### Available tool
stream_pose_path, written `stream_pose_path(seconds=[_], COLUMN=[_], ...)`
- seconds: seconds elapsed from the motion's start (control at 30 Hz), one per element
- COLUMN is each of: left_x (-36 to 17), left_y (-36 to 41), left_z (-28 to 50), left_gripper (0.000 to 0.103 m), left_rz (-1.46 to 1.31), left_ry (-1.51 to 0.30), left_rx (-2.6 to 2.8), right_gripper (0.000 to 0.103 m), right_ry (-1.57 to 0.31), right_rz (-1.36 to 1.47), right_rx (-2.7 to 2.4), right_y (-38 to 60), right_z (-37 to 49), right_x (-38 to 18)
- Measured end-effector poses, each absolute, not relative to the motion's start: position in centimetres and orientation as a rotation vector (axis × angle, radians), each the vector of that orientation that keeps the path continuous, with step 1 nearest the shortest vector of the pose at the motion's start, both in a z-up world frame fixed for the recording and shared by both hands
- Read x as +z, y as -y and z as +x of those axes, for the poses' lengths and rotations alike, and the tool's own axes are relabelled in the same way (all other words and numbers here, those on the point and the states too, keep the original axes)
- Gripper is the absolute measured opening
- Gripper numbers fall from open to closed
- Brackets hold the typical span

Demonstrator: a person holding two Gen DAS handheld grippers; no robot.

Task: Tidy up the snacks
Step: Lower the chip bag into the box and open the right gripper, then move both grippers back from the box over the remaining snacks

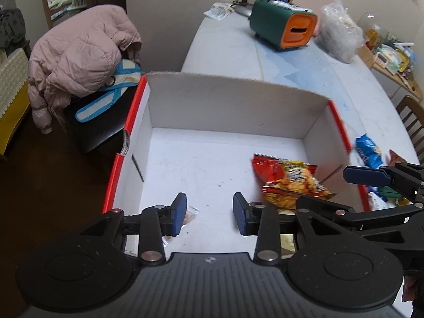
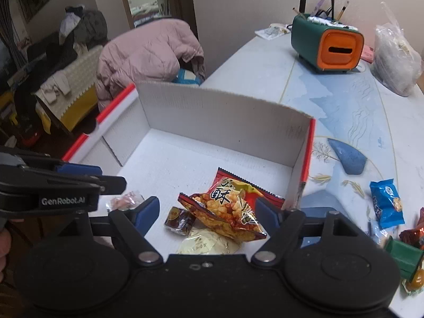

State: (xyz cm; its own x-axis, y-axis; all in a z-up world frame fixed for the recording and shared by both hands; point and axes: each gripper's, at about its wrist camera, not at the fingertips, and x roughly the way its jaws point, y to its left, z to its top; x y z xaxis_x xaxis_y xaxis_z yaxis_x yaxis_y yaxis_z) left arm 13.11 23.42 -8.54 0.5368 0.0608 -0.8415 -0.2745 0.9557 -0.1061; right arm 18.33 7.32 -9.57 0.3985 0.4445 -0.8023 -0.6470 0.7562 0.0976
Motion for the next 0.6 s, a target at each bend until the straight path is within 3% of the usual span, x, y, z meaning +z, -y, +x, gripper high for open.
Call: stream_pose_path(seconds=[0.4,0.6], left_x=[-4.5,-2.9], left_y=[-18.9,-15.8], left_z=[11.4,11.2], left_gripper=[0.050,0.057], left_rz=[-0.194,-0.165], left_ry=[-0.876,-0.832], left_rx=[0.115,0.043], right_gripper=[0.082,0.088], right_ry=[-0.856,-0.805], right_rz=[-0.122,-0.067], right_rx=[0.689,0.649], right_y=[-2.2,1.7], right_z=[15.9,14.7], right_x=[-5.6,-3.8])
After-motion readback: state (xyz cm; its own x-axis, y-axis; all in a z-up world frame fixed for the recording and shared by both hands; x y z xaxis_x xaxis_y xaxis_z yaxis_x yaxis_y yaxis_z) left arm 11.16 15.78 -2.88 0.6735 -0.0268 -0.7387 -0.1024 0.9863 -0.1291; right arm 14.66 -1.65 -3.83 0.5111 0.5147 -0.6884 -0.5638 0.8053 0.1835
